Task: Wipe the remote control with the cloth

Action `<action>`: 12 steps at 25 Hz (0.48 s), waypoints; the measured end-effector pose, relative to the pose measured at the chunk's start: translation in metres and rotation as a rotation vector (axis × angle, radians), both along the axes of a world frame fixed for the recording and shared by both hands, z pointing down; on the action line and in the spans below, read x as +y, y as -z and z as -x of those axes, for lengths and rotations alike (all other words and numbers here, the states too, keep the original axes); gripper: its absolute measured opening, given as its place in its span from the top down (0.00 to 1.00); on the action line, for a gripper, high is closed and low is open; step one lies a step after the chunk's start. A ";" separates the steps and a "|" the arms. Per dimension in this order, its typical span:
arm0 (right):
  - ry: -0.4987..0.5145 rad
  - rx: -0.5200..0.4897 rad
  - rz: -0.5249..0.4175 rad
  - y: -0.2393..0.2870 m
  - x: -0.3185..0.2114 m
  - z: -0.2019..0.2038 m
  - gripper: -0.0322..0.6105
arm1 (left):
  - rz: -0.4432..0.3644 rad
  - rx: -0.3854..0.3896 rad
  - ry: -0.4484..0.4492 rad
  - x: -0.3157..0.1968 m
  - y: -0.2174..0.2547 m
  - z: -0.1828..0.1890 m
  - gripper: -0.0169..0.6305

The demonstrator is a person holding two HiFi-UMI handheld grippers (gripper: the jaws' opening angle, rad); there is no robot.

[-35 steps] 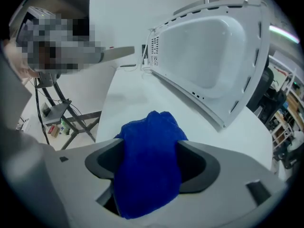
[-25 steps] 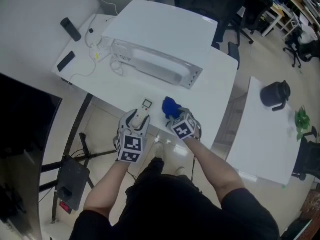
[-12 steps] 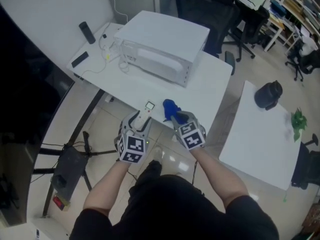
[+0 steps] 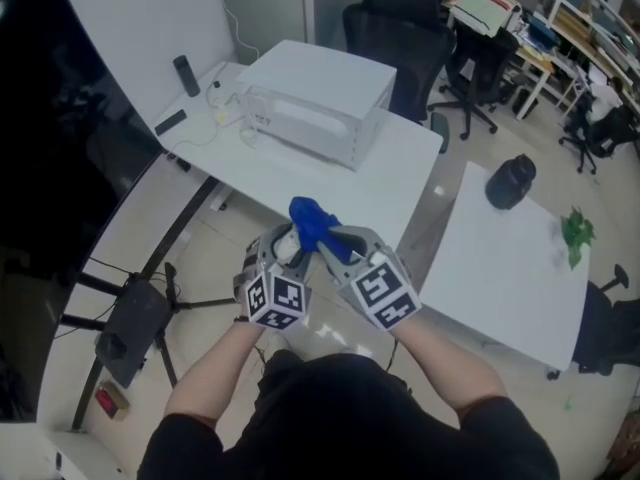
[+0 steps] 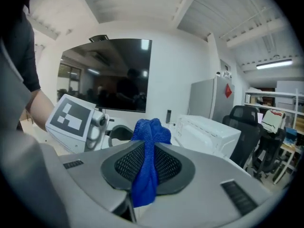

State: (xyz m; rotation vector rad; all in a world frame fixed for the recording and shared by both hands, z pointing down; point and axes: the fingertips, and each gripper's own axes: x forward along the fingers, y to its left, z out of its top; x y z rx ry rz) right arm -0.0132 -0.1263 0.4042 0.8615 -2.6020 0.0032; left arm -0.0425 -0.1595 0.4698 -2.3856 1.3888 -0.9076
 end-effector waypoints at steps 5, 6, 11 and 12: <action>0.091 0.065 0.023 -0.007 0.031 0.035 0.86 | -0.077 -0.117 -0.055 0.018 0.013 0.000 0.65; 0.101 0.081 0.029 -0.009 0.033 0.040 0.86 | -0.088 -0.140 -0.064 0.021 0.013 0.002 0.65; 0.108 0.154 0.022 -0.012 0.038 0.058 0.86 | -0.170 -0.248 -0.142 0.031 0.015 0.016 0.66; 0.097 0.161 0.015 -0.012 0.036 0.059 0.86 | -0.181 -0.255 -0.155 0.033 0.015 0.018 0.65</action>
